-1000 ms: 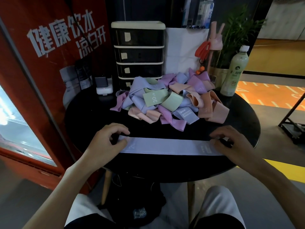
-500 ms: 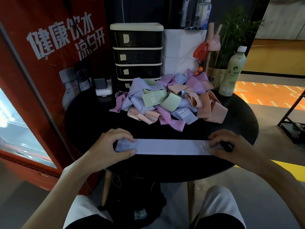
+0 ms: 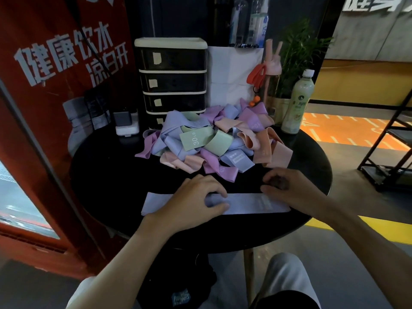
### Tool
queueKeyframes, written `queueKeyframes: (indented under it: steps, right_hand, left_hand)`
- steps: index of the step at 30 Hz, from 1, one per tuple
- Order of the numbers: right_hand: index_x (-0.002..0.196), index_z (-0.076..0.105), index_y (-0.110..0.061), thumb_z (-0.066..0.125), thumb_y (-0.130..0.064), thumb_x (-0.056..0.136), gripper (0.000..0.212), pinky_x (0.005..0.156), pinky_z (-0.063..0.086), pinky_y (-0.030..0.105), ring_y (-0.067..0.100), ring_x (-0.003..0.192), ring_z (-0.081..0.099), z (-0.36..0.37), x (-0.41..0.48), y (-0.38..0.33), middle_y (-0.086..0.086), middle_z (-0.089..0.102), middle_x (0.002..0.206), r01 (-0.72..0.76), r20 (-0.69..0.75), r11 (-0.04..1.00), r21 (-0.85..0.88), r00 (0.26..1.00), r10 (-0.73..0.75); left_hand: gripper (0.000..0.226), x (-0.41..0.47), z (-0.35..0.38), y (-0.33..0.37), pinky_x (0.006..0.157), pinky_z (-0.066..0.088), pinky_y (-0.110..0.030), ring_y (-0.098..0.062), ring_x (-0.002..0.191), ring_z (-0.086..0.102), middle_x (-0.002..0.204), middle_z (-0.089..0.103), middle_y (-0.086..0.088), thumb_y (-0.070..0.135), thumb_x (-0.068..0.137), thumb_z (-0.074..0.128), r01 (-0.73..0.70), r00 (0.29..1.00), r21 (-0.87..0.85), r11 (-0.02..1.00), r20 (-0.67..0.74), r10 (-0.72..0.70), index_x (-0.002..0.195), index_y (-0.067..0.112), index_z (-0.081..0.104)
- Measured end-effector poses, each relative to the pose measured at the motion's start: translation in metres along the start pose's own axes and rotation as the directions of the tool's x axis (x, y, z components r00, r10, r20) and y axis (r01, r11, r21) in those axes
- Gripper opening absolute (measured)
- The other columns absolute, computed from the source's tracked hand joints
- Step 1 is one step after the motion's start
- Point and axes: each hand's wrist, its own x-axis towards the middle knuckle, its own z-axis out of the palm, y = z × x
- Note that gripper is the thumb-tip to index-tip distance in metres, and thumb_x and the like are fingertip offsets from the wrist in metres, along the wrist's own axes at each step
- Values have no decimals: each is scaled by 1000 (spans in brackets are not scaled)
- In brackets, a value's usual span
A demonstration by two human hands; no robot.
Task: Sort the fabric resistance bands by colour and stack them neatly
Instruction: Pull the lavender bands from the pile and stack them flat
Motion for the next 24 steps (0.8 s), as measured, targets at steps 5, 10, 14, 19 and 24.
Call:
queueKeyframes:
  steps: [5,10,14,19,24]
  right_hand:
    - [94,65,-16,66,-29,90,14,65,47,24,13,77,63,14,45,-6,1,67,85,-123,-153,992,26,980,125]
    - [70,51,-27,65,-34,89,24,56,39,28,11,59,51,29,74,-7,6,57,89,-140,-192,990,-5,972,136]
    - [69,60,-15,64,-38,87,29,54,41,32,18,62,54,35,78,-11,2,58,69,-225,-214,973,-56,954,209]
    - [76,60,-2,74,-32,78,32,58,39,31,20,64,51,40,81,-11,6,56,75,-223,-265,975,-21,941,210]
    - [92,54,-7,76,-15,75,29,55,36,25,24,84,54,39,81,-8,7,52,116,-182,-299,983,14,938,177]
  left_hand:
    - [39,-1,5,-2,92,44,-38,-2,100,51,102,58,21,63,80,56,8,1000,11,1000,2,-8,96,31,71]
    - [37,-2,6,-5,89,46,-38,-2,99,51,102,58,21,63,81,56,-8,1000,10,1000,-2,8,96,33,70]
    - [37,0,6,-6,89,45,-40,-4,101,51,103,57,22,65,82,55,-8,1000,16,1000,6,7,96,34,69]
    - [36,-1,6,-6,90,45,-39,-2,102,50,103,56,24,64,82,55,-7,1000,11,1000,3,7,97,34,69]
    - [35,-1,6,-5,91,45,-37,-1,102,50,103,56,24,63,82,56,-7,1000,19,1000,0,7,97,34,69]
